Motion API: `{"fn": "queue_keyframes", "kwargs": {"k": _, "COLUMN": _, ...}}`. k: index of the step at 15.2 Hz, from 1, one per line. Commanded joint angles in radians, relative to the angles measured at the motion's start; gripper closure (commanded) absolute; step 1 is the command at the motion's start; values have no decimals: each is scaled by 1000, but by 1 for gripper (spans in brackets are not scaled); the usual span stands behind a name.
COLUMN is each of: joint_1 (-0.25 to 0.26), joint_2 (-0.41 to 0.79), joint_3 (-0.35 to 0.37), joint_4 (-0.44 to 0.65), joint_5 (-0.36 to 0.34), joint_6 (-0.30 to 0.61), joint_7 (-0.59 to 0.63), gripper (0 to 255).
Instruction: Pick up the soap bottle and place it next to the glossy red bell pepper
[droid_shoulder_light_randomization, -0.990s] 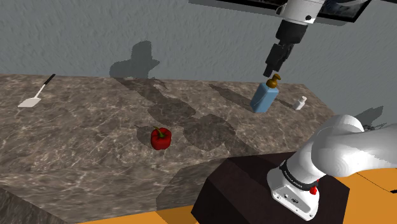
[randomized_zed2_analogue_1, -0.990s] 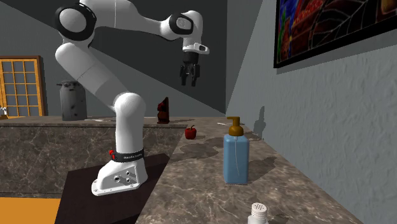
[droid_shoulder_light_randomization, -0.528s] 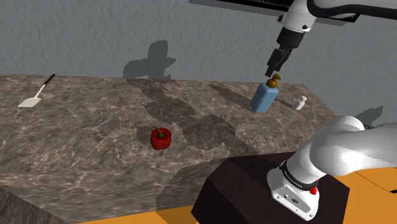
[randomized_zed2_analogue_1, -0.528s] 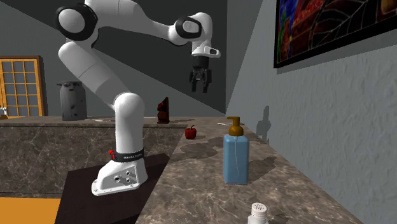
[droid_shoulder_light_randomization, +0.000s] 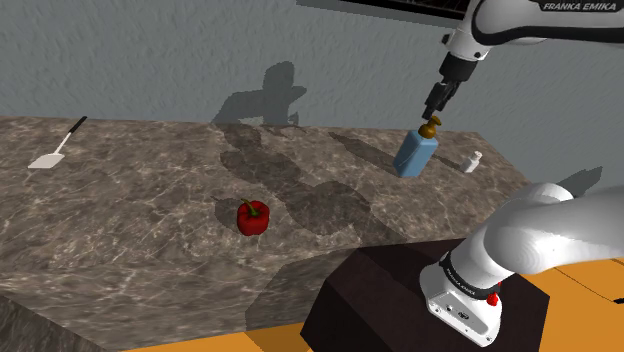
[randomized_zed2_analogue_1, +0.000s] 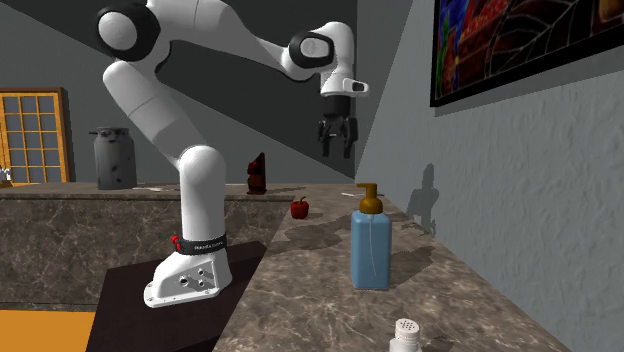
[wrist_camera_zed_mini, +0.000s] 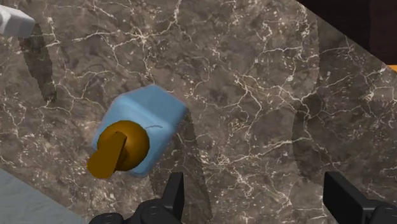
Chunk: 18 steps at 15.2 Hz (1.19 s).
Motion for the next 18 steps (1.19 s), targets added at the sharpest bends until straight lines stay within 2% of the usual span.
{"fn": "queue_keyframes", "kwargs": {"k": 1, "joint_1": -13, "joint_2": 42, "joint_3": -46, "joint_4": 13, "joint_5": -25, "joint_6": 49, "joint_7": -45, "gripper": 0}}
{"fn": "queue_keyframes", "kwargs": {"k": 9, "joint_1": -28, "joint_2": 230, "joint_3": -204, "joint_4": 98, "joint_5": -47, "joint_6": 217, "joint_7": -196, "gripper": 0}}
{"fn": "queue_keyframes", "kwargs": {"k": 18, "joint_1": -27, "joint_2": 272, "joint_3": -231, "joint_4": 29, "joint_5": -46, "joint_6": 327, "joint_7": -203, "gripper": 0}}
